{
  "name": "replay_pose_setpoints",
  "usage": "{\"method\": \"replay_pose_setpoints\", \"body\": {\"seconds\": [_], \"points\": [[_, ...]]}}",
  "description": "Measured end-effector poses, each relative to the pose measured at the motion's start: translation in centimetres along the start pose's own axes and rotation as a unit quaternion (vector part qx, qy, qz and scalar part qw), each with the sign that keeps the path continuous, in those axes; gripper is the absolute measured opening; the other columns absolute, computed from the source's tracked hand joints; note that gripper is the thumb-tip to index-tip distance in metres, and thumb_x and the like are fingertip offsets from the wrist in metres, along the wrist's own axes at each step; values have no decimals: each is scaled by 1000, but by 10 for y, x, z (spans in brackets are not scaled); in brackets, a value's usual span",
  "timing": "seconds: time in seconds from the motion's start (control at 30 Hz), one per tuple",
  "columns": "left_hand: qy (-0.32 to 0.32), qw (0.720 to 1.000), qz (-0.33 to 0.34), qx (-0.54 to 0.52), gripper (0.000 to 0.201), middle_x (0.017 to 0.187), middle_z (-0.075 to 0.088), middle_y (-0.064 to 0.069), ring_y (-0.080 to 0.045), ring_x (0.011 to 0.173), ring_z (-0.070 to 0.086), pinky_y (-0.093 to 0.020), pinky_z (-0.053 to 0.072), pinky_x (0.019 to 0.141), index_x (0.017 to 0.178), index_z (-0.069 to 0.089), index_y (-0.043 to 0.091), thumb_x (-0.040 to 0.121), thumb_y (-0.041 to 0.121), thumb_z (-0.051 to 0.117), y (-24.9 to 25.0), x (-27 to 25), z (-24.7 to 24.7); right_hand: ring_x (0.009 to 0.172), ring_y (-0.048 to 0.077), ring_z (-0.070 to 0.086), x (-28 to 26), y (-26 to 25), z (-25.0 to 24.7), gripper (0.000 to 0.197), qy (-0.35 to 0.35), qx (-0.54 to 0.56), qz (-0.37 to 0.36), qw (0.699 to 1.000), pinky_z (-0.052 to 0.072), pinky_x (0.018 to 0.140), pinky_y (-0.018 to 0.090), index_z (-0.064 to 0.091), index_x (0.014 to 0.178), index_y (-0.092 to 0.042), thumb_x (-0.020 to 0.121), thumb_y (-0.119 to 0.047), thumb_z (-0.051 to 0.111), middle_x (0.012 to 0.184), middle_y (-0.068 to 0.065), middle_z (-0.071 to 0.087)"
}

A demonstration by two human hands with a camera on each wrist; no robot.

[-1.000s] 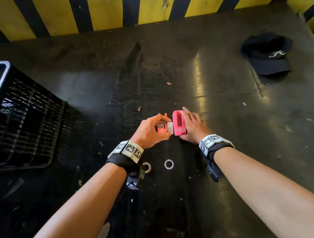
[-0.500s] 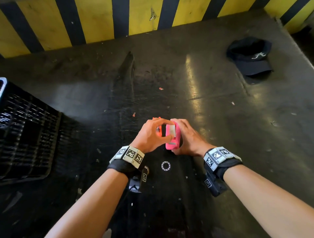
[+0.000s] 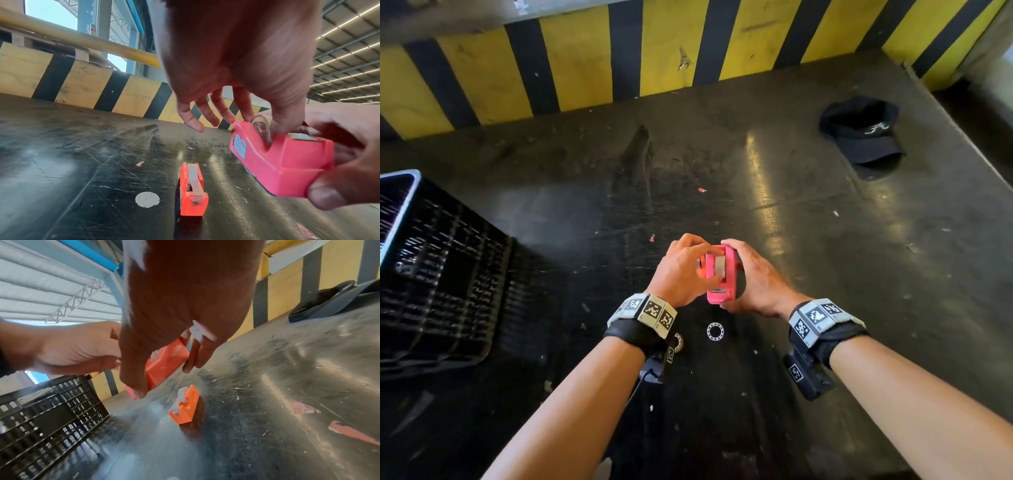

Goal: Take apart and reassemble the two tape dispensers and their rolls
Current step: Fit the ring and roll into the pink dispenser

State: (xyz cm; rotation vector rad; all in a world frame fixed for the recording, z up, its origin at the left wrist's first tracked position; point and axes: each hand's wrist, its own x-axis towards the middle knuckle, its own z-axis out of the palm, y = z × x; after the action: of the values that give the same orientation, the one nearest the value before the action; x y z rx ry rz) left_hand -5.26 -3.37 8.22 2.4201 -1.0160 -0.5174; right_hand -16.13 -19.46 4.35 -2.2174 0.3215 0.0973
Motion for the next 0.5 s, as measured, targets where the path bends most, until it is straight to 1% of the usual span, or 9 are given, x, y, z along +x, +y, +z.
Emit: {"method": "replay_pose_setpoints", "body": {"seconds": [0.07, 0.1, 0.17, 0.2, 0.27, 0.37, 0.43, 0.5], "points": [[9, 1000, 2, -6, 57, 131, 54, 4, -20, 121, 51, -35, 48, 99, 132, 63, 33, 77, 37, 81, 0, -3, 0, 127, 19, 55, -3, -3, -1, 120, 7, 13, -9, 1000, 47, 106, 37, 30, 150, -29, 50, -30, 96, 144, -1, 52], [16, 1000, 5, -22, 59, 130, 55, 4, -19, 120, 53, -36, 50, 99, 131, 60, 33, 77, 36, 81, 0, -4, -1, 121, 20, 59, -5, -4, -1, 117, 11, 21, -16, 1000, 50, 102, 39, 30, 147, -31, 50, -30, 96, 138, -1, 55], [33, 998, 8, -57, 59, 126, 58, 4, -18, 116, 57, -38, 53, 96, 127, 53, 30, 75, 33, 82, 0, -7, -1, 112, 19, 63, -7, -6, -1, 105, 11, 26, -24, 999, 54, 95, 42, 34, 137, -34, 52, -32, 94, 125, -3, 60], [38, 997, 7, -63, 58, 125, 59, 4, -18, 114, 59, -38, 54, 95, 123, 51, 29, 75, 33, 83, -1, -8, -1, 110, 19, 64, -8, -7, -2, 99, 10, 24, -26, 999, 54, 94, 43, 36, 133, -36, 52, -34, 94, 122, -4, 61], [36, 997, 4, -61, 53, 124, 60, 3, -18, 114, 60, -37, 54, 93, 116, 50, 29, 76, 35, 84, -2, -11, -3, 111, 18, 65, -8, -8, -2, 93, 7, 20, -31, 999, 54, 95, 44, 39, 129, -36, 53, -34, 94, 122, -5, 62], [33, 998, 18, -55, 43, 121, 62, 5, -18, 112, 61, -43, 55, 93, 108, 54, 32, 77, 39, 84, -4, -15, -7, 112, 19, 65, -9, -9, -2, 92, 4, 14, -37, 999, 53, 96, 44, 39, 127, -35, 53, -34, 94, 125, -4, 61], [39, 997, 36, -48, 38, 117, 64, 5, -19, 108, 63, -46, 56, 91, 105, 58, 31, 78, 40, 82, -5, -17, -9, 114, 20, 64, -10, -10, -2, 93, 1, 11, -41, 999, 53, 97, 43, 38, 128, -34, 54, -33, 94, 127, -4, 60], [47, 997, 50, -35, 33, 116, 65, 6, -18, 106, 63, -45, 57, 88, 104, 59, 31, 80, 40, 80, -4, -20, -12, 115, 20, 64, -11, -10, -2, 93, 1, 8, -48, 999, 53, 98, 42, 38, 129, -32, 55, -31, 95, 129, -3, 60]]}}
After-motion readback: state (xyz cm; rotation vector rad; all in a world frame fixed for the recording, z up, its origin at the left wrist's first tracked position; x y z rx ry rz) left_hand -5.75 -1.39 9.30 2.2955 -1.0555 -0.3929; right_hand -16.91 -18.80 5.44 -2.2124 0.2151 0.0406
